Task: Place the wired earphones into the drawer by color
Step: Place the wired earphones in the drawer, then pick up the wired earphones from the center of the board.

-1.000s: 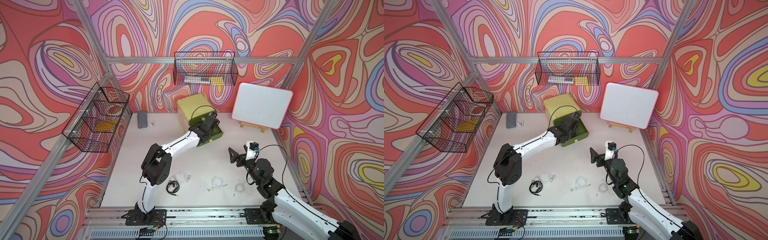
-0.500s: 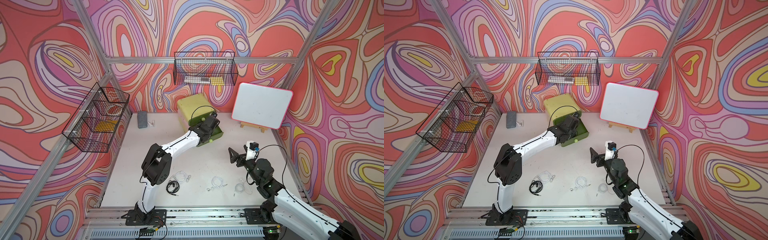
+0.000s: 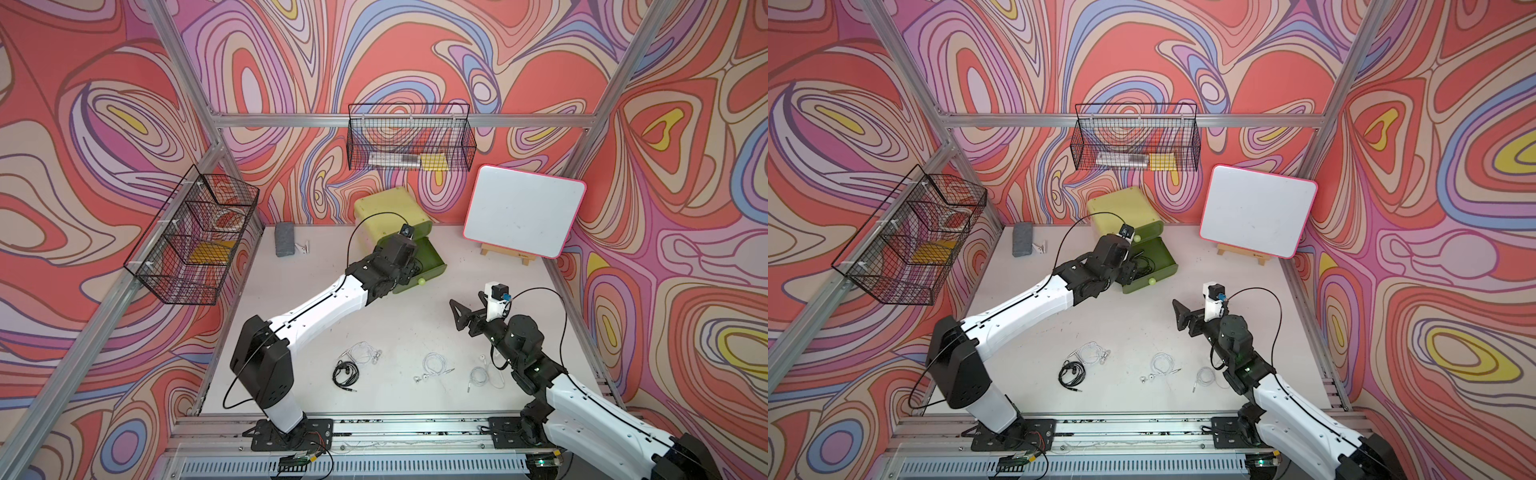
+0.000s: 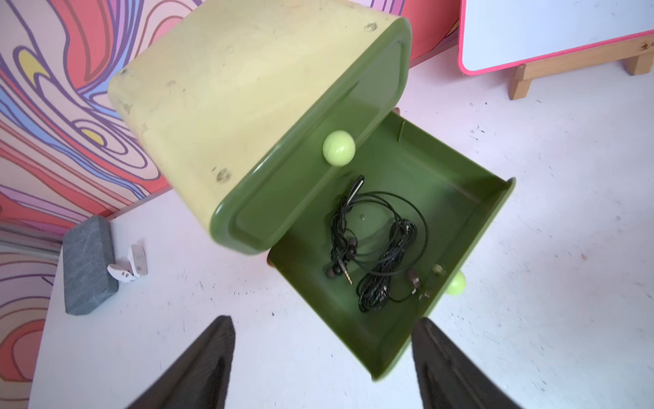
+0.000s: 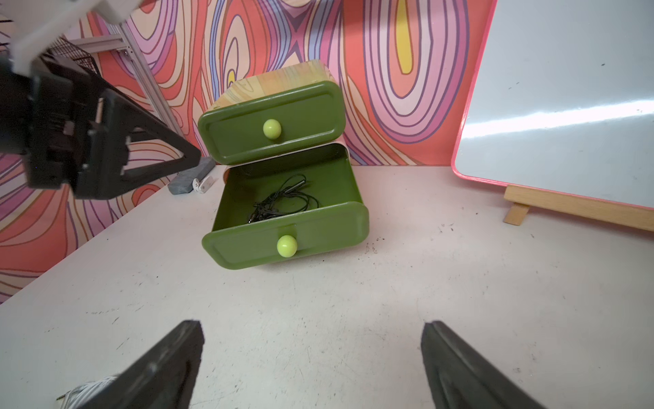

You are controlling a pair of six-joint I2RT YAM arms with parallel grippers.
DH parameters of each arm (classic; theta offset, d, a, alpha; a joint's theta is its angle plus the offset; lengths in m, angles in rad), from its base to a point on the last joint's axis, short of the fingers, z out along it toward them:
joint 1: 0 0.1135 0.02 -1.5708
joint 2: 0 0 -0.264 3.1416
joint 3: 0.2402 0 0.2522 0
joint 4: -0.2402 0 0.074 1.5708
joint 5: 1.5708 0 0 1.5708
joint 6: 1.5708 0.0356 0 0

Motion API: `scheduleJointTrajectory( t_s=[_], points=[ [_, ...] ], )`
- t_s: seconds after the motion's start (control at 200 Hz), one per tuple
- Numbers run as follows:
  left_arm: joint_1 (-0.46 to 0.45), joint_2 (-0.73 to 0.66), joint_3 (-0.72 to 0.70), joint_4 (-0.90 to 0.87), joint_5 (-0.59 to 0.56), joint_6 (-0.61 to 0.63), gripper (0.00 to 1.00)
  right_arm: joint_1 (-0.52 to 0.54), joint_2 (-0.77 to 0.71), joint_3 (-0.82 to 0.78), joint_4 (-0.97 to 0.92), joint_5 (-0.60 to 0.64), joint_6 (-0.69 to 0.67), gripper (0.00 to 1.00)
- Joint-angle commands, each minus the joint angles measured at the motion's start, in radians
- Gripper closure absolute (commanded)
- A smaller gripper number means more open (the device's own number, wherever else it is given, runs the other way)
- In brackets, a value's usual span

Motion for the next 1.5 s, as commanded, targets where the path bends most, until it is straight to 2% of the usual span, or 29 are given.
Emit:
scheduleJointTrajectory(
  t_s=[0.0,0.16,0.325,0.486,0.591,0.776,1.036,1.242,1.497],
  points=[
    [-0.004,-0.076,-0.093,-0.063,0.042,-0.088,0.11,-0.005,0.043,0.050,-0.011,-0.068,0.038,0.02],
    [-0.004,-0.215,-0.225,-0.123,0.087,-0.163,0.01,-0.004,0.110,0.133,-0.124,-0.149,0.102,0.02],
    [-0.004,-0.332,-0.322,-0.227,0.130,-0.253,0.01,-0.005,0.149,0.200,-0.223,-0.230,0.189,0.02],
    [-0.004,-0.419,-0.411,-0.324,0.159,-0.353,0.01,-0.003,0.195,0.230,-0.228,-0.301,0.277,0.02],
    [-0.004,-0.468,-0.476,-0.365,0.184,-0.416,0.01,-0.003,0.227,0.254,-0.237,-0.318,0.265,0.02],
    [-0.006,-0.499,-0.561,-0.426,0.228,-0.513,0.01,-0.002,0.308,0.240,-0.164,-0.274,0.211,0.02],
    [-0.011,-0.575,-0.653,-0.511,0.177,-0.655,0.01,-0.002,0.387,0.222,-0.106,-0.260,0.190,0.02],
    [-0.011,-0.614,-0.719,-0.529,0.202,-0.716,0.09,-0.001,0.333,0.186,-0.103,-0.220,0.176,0.02],
    [-0.011,-0.578,-0.780,-0.464,0.265,-0.727,0.32,-0.001,0.256,0.139,-0.090,-0.172,0.171,0.02]
  ],
)
